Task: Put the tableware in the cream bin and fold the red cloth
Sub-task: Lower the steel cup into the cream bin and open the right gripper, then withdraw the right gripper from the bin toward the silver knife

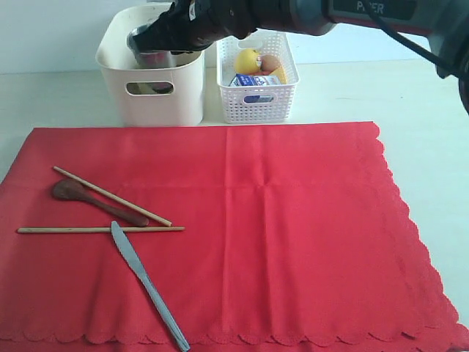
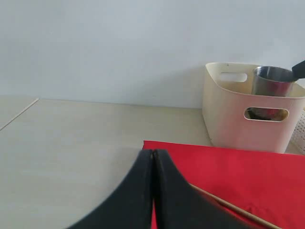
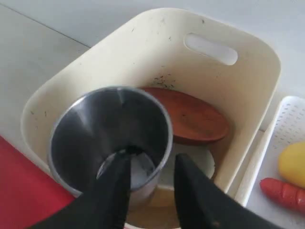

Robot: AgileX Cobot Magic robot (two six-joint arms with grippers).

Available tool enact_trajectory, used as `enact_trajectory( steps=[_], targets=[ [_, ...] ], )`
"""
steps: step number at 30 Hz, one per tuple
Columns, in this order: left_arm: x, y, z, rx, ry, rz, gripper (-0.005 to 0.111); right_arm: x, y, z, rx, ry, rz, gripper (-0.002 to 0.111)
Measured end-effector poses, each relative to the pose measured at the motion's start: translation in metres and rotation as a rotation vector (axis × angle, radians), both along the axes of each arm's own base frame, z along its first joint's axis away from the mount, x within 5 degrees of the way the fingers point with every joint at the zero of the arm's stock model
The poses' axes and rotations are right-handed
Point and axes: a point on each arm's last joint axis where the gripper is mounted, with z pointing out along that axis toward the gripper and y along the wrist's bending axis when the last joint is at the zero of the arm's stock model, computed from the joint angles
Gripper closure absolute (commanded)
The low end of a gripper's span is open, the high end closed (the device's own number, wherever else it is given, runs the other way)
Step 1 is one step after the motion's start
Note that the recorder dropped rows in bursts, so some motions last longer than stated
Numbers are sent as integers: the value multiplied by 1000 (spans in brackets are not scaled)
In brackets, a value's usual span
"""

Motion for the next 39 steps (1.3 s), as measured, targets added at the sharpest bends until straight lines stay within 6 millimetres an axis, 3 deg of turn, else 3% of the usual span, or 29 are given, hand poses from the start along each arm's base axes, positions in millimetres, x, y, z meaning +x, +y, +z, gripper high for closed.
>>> enact_trajectory(
  steps=[8,15,19,23,28,32,39],
  targets=[
    [0,0,0,0,0,0,106,-1,-1,-2,-13,18,-5,51],
    [0,0,0,0,0,0,106,-7,-3,-10,10,168,-52,54],
    [0,0,0,0,0,0,106,-11,-5,-1,4,184,-58,58],
    [0,0,0,0,0,0,106,-16,-9,20,19,165,-59,64],
    [0,0,0,0,0,0,106,-23,-15,44,21,142,-51,90],
    [0,0,0,0,0,0,106,-29,-19,50,16,141,-48,108],
    [0,0,0,0,0,0,106,-43,-21,44,-16,155,-23,108]
  ],
)
